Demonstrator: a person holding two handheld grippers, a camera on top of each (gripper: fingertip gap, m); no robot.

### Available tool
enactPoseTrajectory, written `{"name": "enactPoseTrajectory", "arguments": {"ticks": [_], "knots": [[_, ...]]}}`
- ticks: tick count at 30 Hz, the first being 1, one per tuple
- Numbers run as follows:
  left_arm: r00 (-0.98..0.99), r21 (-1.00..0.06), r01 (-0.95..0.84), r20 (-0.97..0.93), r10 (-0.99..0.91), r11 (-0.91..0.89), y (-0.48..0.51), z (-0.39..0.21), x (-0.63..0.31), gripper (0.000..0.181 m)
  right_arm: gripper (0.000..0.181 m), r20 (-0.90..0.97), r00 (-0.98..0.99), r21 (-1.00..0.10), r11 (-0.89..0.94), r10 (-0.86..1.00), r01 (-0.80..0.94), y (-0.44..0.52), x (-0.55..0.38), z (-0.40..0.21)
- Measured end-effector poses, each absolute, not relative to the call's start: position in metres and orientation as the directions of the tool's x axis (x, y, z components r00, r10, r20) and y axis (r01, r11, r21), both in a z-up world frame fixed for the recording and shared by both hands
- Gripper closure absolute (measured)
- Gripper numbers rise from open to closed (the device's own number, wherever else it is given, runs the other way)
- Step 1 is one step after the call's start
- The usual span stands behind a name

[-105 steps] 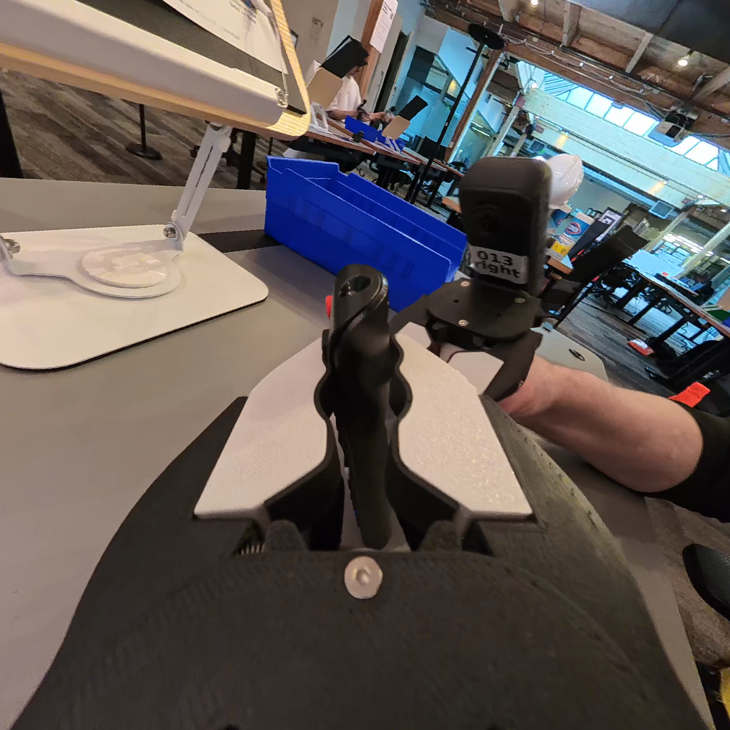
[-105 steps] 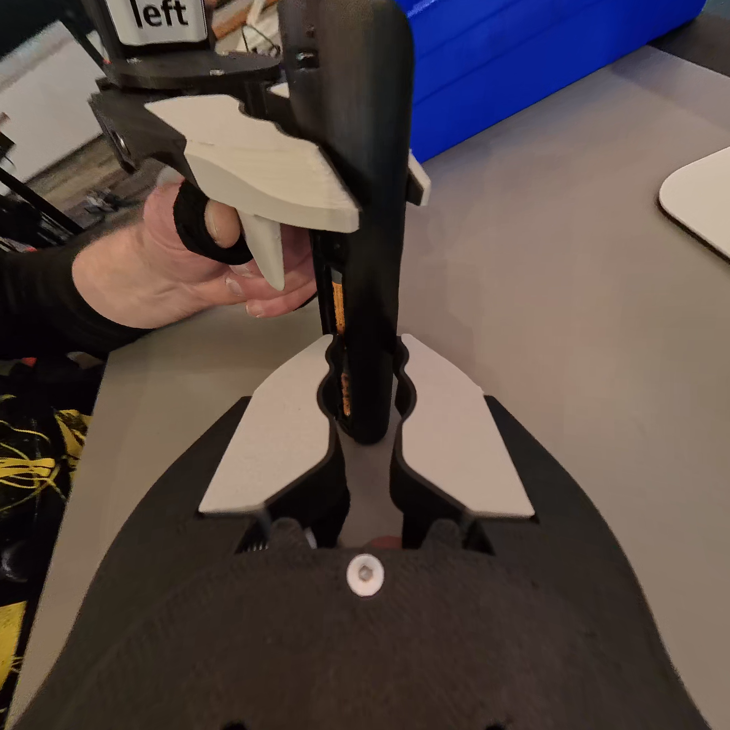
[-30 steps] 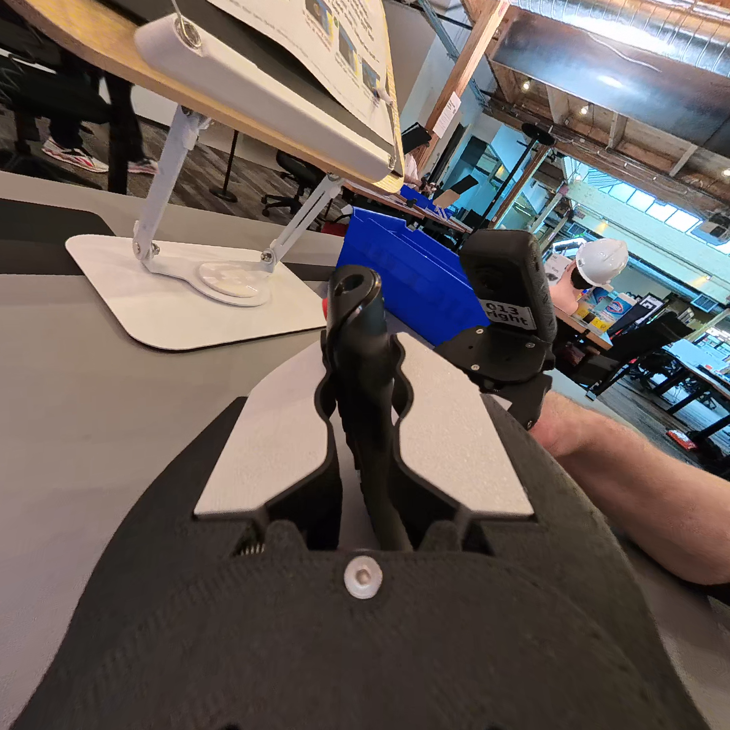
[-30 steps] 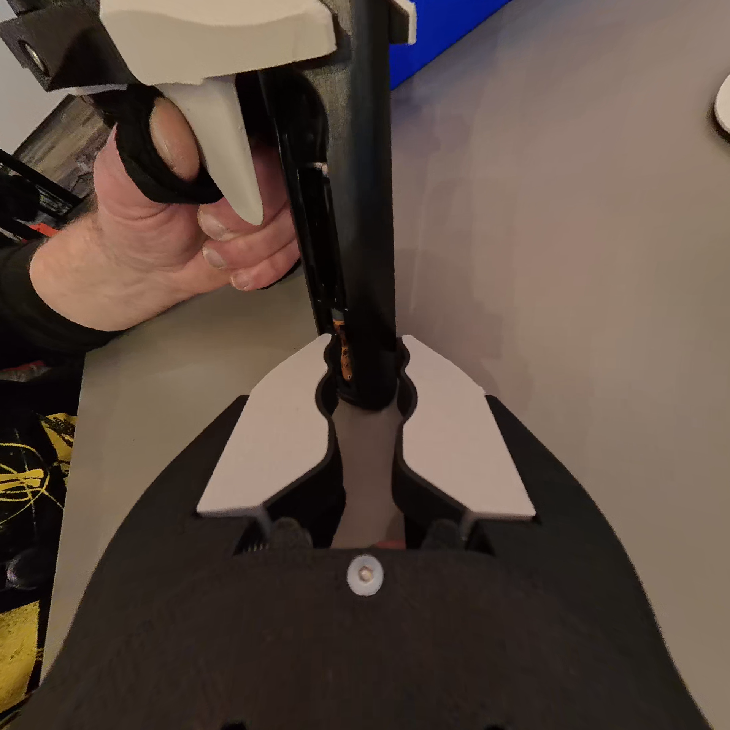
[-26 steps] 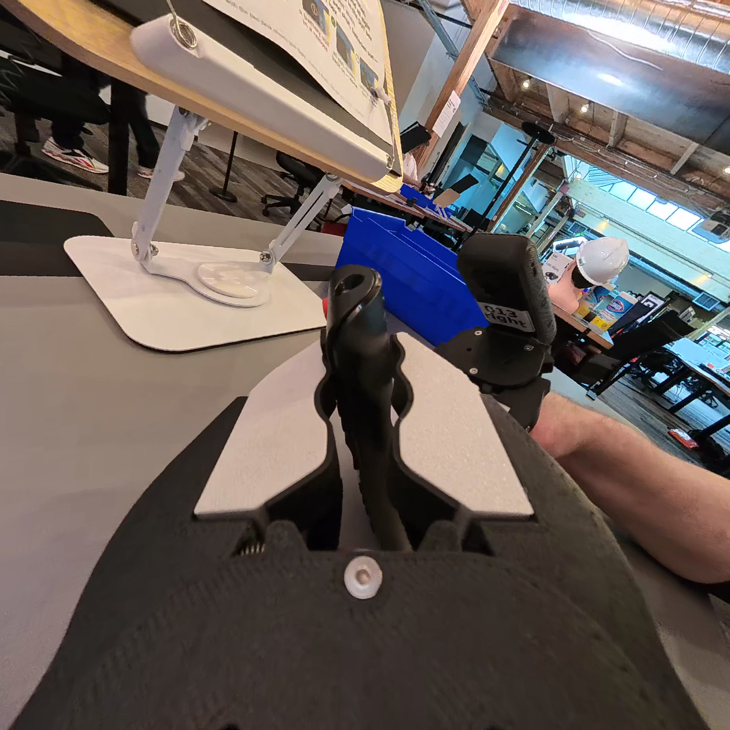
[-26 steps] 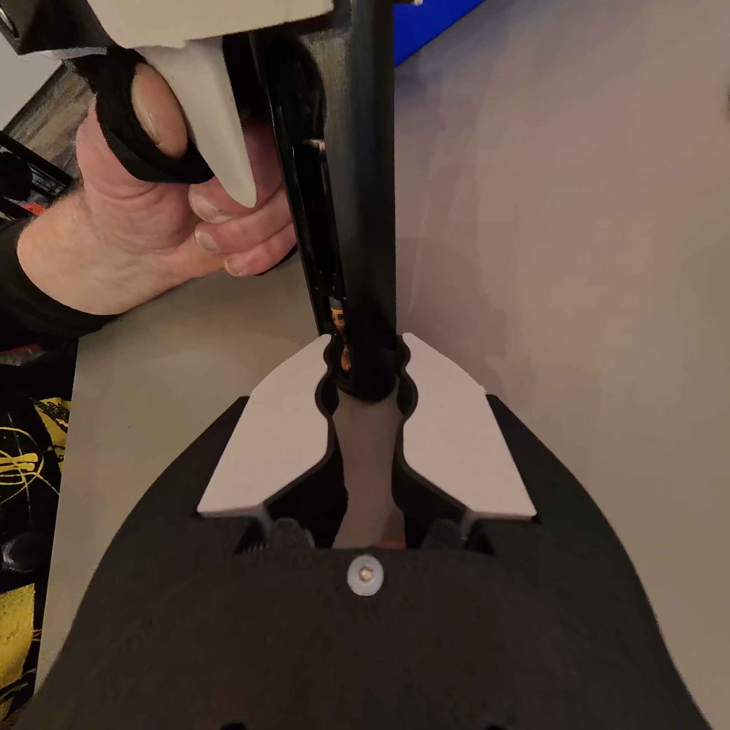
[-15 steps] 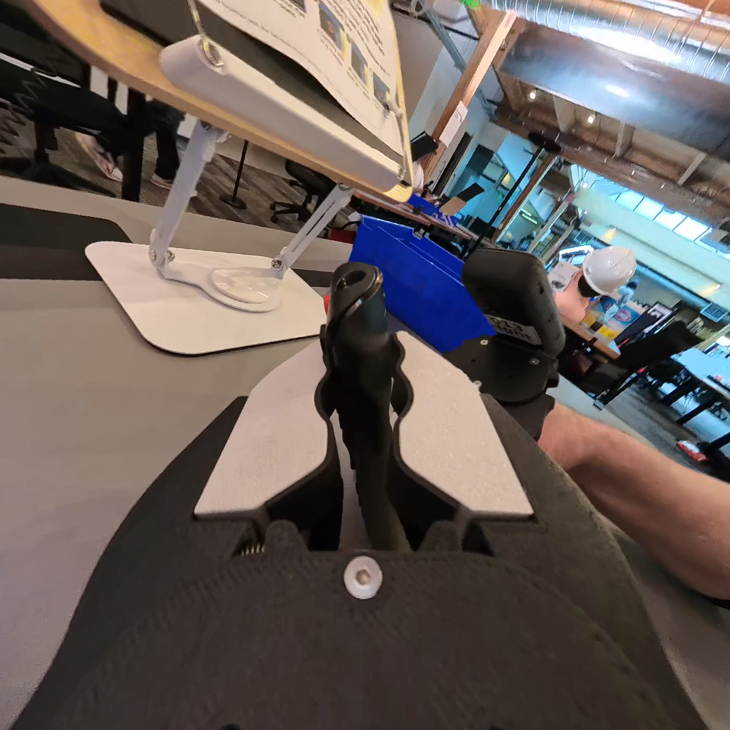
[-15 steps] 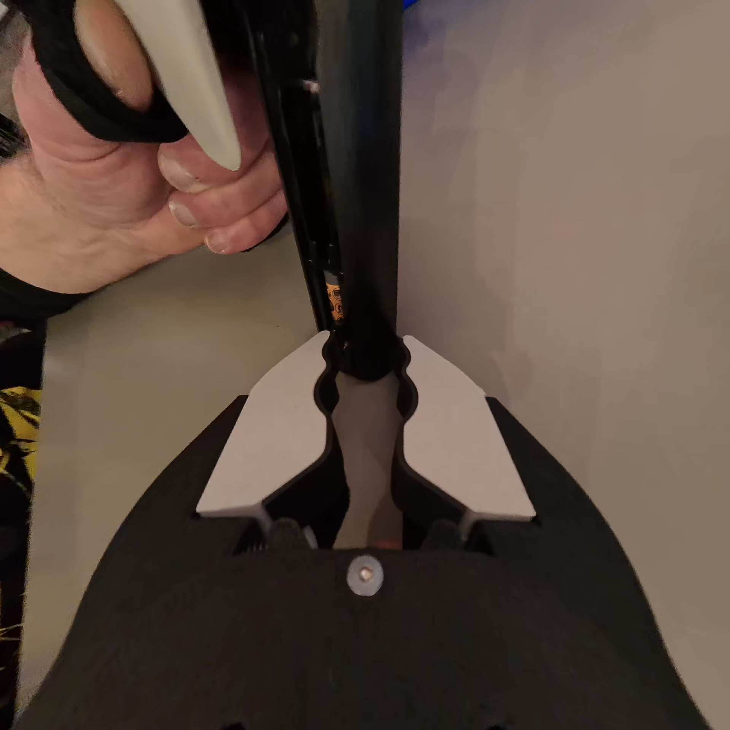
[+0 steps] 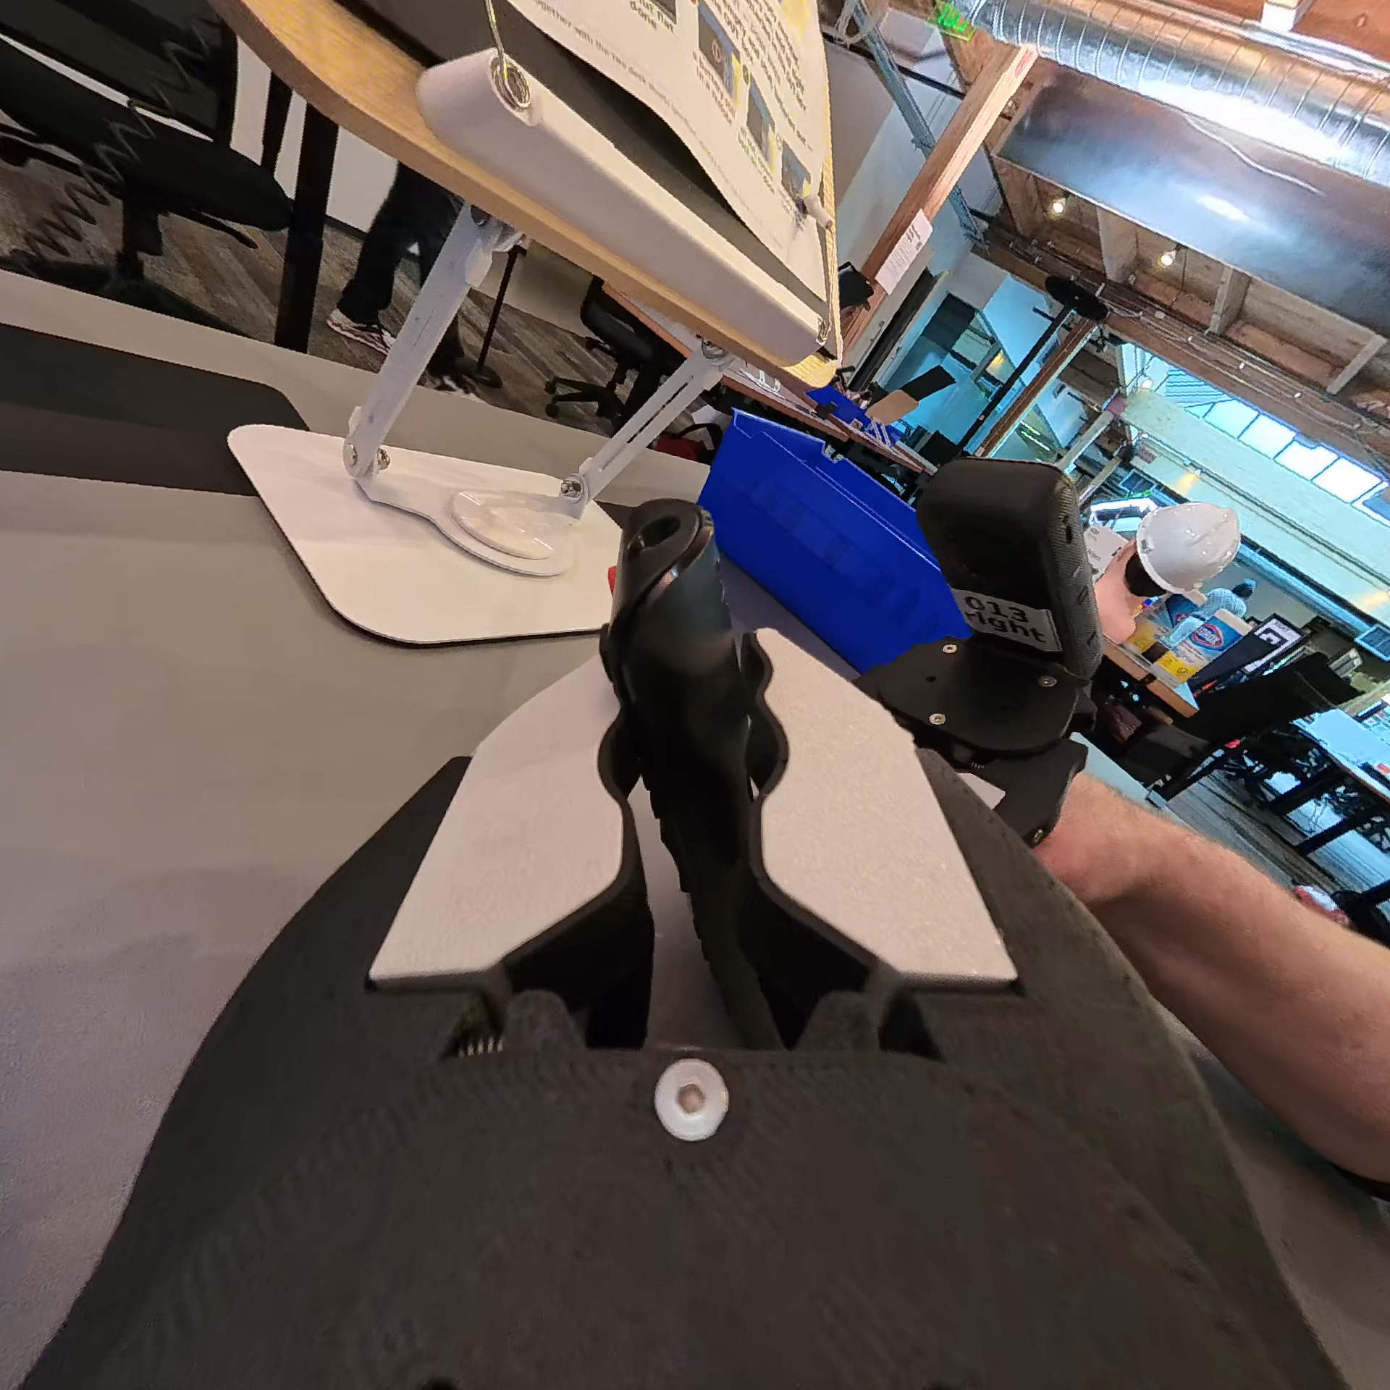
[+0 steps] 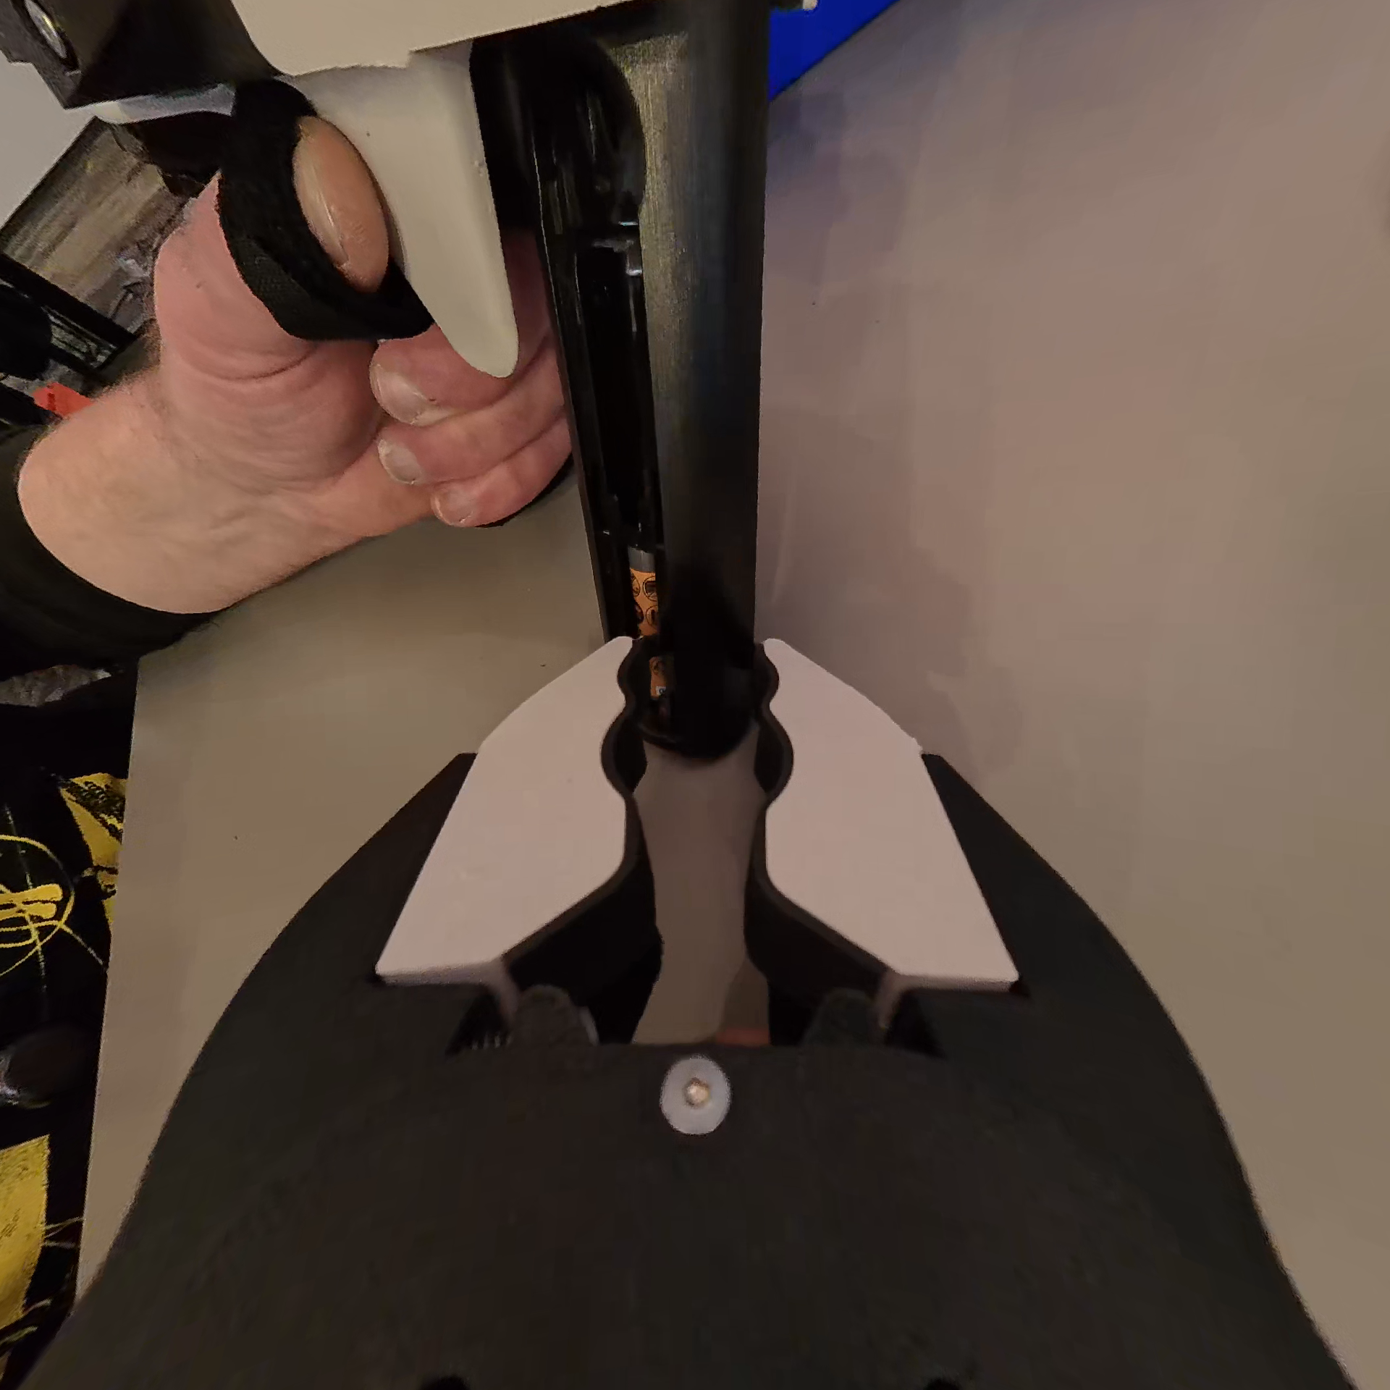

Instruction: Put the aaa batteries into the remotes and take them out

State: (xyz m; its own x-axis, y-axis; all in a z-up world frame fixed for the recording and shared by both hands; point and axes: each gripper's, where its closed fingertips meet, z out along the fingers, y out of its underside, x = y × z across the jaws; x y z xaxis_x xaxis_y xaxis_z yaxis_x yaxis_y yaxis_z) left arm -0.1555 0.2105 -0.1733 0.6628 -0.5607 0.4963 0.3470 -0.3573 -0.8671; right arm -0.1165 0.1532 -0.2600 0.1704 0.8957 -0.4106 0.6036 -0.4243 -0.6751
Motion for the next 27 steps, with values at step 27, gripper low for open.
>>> {"name": "enactPoseTrajectory", "arguments": {"ticks": [27], "knots": [[0.72, -0.89, 0.328, 0.452, -0.527, -0.315, 0.213, -0.172, -0.165, 0.155, 0.154, -0.185, 0.174, -0.617, -0.252, 0.967, 0.745, 0.158, -0.115, -0.261]]}}
